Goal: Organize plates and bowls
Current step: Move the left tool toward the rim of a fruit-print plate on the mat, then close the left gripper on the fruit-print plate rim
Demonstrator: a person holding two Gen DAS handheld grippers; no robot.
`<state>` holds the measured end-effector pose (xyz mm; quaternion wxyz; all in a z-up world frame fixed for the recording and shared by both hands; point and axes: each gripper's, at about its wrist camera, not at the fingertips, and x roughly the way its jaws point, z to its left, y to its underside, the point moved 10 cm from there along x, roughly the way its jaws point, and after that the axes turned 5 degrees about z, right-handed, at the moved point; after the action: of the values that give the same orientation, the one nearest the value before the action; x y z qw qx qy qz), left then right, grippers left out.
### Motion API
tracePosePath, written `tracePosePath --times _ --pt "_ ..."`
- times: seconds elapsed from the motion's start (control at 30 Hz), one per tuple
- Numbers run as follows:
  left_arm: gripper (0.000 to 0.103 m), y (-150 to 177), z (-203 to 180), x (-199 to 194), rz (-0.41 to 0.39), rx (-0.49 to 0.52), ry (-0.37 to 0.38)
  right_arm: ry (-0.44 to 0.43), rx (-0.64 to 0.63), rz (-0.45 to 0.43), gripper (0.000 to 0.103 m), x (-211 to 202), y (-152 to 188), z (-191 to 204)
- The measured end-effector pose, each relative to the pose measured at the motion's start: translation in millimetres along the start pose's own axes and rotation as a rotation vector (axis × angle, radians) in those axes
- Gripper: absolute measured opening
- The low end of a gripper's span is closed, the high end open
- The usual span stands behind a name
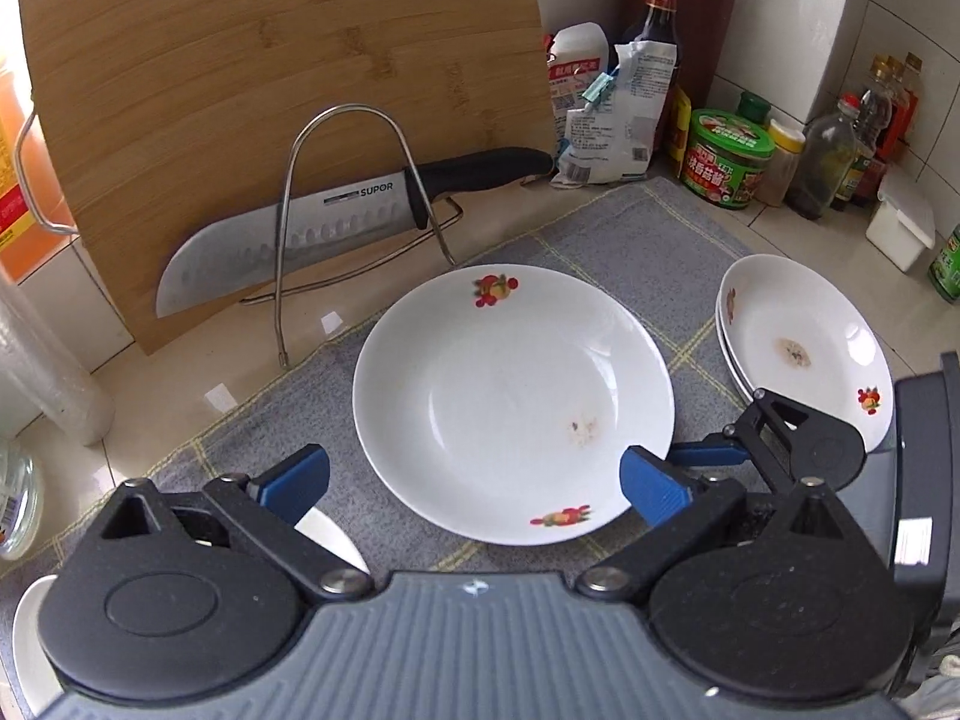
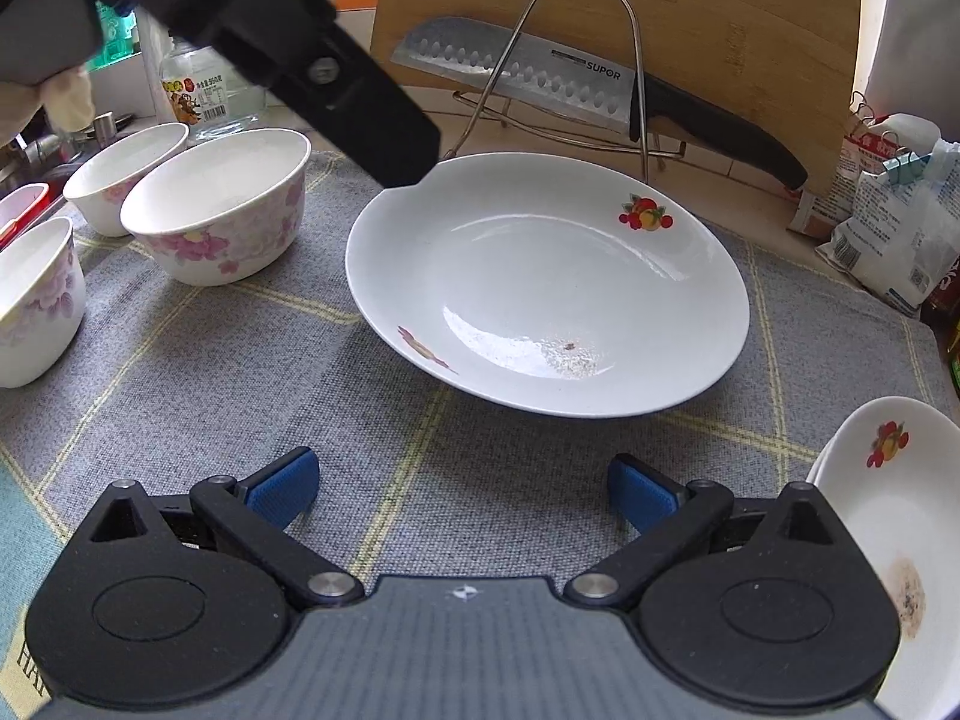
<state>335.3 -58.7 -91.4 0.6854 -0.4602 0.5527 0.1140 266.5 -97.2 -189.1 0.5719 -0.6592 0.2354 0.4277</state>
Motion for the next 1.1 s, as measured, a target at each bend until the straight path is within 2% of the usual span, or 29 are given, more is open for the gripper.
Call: tracePosePath --times 0.23,0.53,0.8,1.1 --pt "0.102 -28.2 13.3 31.0 0.038 -0.002 0.013 0.019 0.027 -0.023 0.103 6.5 -8.5 -9.0" --pt "0.102 -52.3 19.4 68.9 0.095 -0.007 0.114 0.02 0.025 -0.043 0.103 5.8 -8.3 -9.2" --pt "0.101 -55.6 23.4 102.1 0.159 0.025 0.147 0.032 0.038 -0.063 0.103 4.4 -7.4 -9.3" --pt "0.099 -53.5 18.2 117.8 0.209 0.039 0.234 0.029 0.032 -0.068 0.103 4.9 -7.3 -11.4"
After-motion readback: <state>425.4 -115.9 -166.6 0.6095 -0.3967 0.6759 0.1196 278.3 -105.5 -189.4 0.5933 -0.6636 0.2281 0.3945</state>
